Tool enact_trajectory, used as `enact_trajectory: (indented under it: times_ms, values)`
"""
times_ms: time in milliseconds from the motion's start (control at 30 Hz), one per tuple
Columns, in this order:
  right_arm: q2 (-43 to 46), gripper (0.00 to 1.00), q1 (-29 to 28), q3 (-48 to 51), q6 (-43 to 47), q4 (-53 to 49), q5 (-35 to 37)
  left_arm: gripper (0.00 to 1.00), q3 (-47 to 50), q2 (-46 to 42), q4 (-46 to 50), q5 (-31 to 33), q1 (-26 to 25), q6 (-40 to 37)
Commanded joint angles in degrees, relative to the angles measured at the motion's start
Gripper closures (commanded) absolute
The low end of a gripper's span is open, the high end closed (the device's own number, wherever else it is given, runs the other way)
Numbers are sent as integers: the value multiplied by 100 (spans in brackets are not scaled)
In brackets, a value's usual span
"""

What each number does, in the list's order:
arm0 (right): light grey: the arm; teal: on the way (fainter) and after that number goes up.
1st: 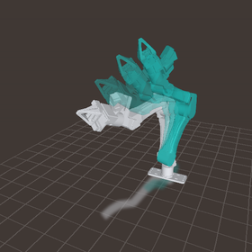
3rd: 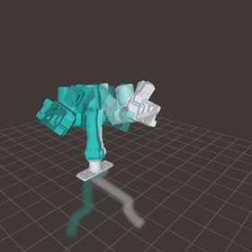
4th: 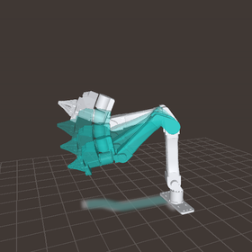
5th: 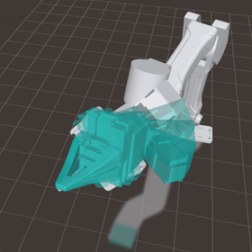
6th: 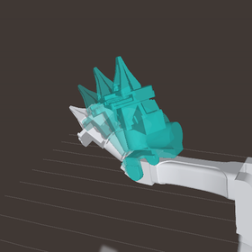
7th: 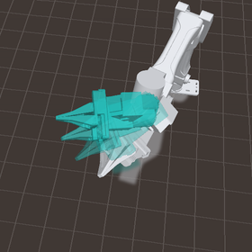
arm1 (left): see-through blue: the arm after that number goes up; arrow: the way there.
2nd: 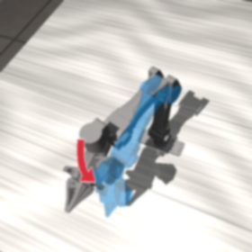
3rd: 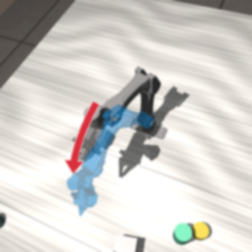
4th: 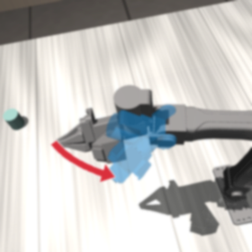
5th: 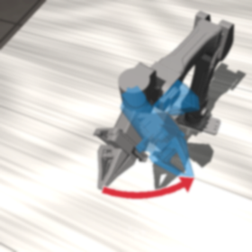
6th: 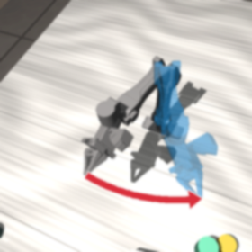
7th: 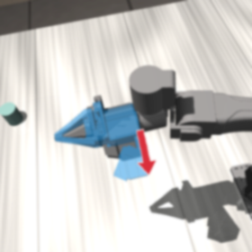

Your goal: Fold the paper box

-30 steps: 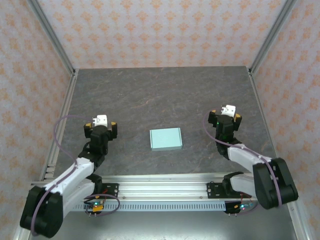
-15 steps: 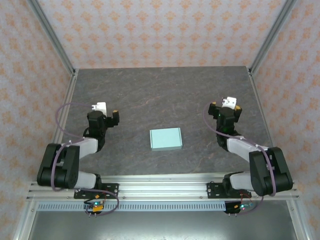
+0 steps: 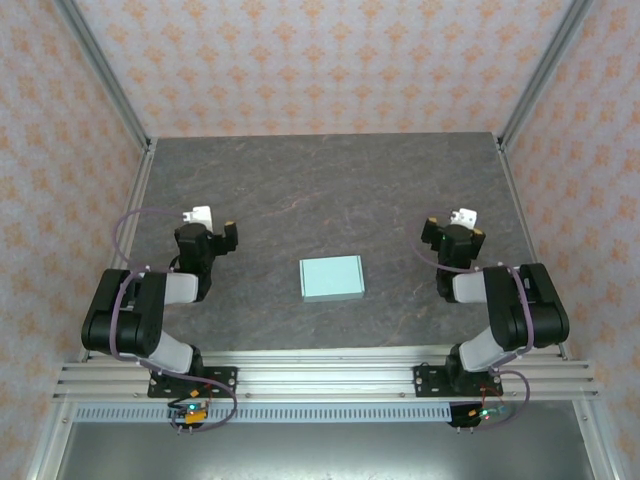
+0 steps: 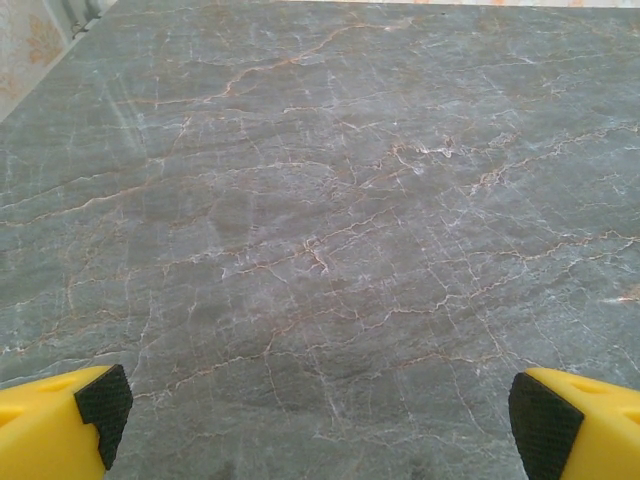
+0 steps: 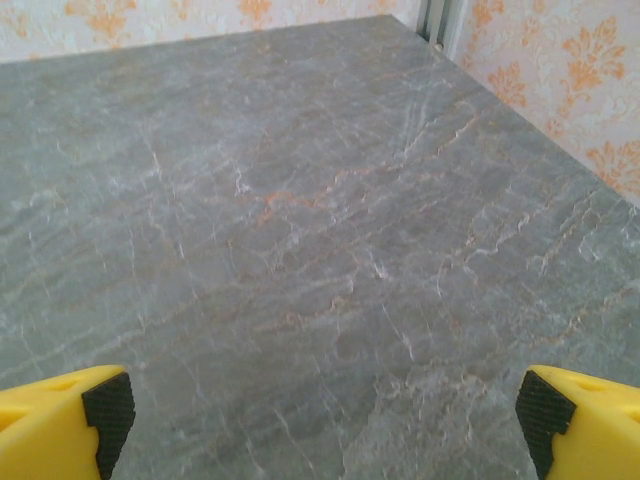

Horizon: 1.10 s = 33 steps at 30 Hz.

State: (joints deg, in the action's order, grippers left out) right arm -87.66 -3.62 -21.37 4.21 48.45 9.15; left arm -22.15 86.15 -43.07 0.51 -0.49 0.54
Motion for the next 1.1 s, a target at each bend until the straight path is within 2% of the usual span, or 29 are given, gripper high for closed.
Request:
enact_trajectory:
  times_ms: [0,67,1067]
  values:
    - [49,1,54,-264,-307,-427,58,0,-201,-34,-3,464,-200,-130]
    - [51,1,54,-174,-312,-214,132,0,-202,-37,9,467,-206,-136]
    - [56,1,53,-202,-279,-292,87,0,-211,-37,18,450,-206,-139]
